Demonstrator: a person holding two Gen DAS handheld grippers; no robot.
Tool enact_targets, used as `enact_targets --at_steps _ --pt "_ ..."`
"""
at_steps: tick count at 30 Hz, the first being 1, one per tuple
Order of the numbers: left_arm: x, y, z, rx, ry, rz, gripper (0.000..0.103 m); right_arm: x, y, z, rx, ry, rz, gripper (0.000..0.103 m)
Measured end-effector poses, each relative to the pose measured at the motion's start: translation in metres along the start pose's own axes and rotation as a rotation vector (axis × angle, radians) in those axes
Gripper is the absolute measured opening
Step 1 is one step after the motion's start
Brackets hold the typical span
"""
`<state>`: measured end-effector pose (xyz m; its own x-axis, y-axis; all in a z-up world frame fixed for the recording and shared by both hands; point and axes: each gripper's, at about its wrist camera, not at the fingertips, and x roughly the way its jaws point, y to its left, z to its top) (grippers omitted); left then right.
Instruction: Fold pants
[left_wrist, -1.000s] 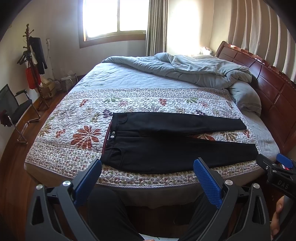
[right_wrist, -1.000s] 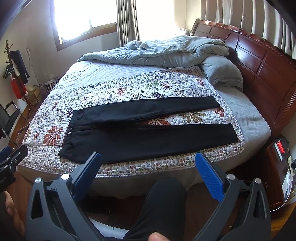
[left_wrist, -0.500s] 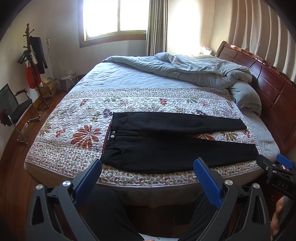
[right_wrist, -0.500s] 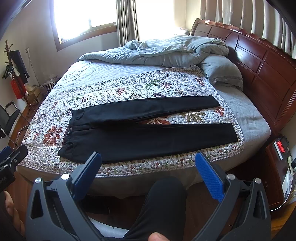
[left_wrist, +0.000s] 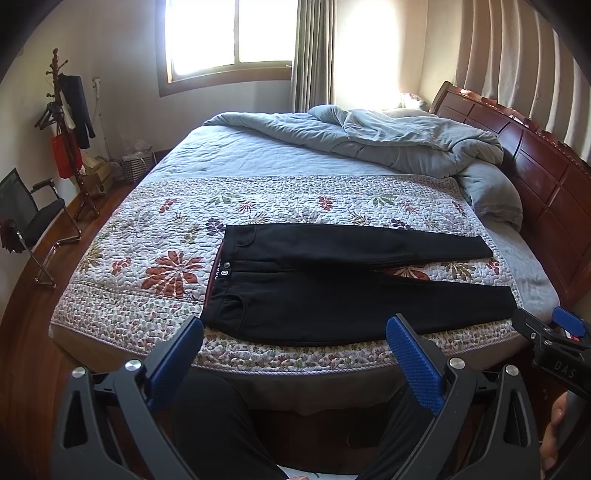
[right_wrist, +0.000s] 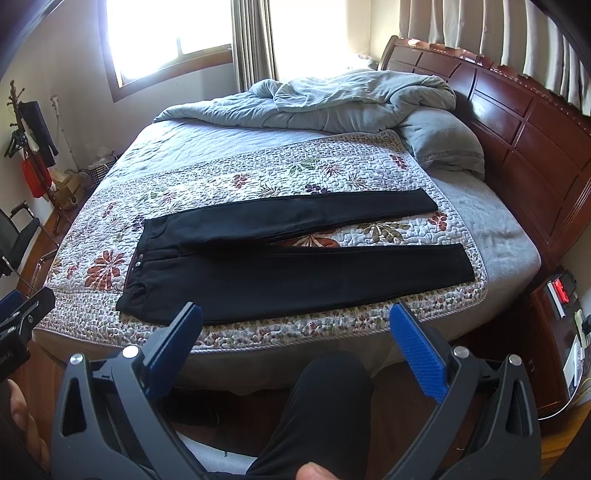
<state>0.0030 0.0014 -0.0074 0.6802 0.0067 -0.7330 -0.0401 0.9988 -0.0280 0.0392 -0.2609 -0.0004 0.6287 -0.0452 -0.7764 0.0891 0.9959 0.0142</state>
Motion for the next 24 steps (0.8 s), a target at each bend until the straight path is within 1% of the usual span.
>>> enact_targets --at_steps 14,21,23,24 --pt "0.001 -0.001 0.0 0.001 0.004 0.001 0.099 0.003 -0.003 0.001 0.001 0.008 0.002 0.101" --pt "0.015 -0.001 0.0 0.01 0.021 -0.012 0.099 0.015 -0.002 0.002 -0.008 0.021 -0.005 0.101" --pt "0.028 -0.002 0.002 0.038 0.037 -0.022 0.099 0.017 0.0 0.007 -0.037 0.014 0.014 0.101" --pt "0.037 0.0 0.003 0.052 0.054 -0.025 0.099 0.015 -0.002 0.013 -0.047 -0.021 0.077 0.101"
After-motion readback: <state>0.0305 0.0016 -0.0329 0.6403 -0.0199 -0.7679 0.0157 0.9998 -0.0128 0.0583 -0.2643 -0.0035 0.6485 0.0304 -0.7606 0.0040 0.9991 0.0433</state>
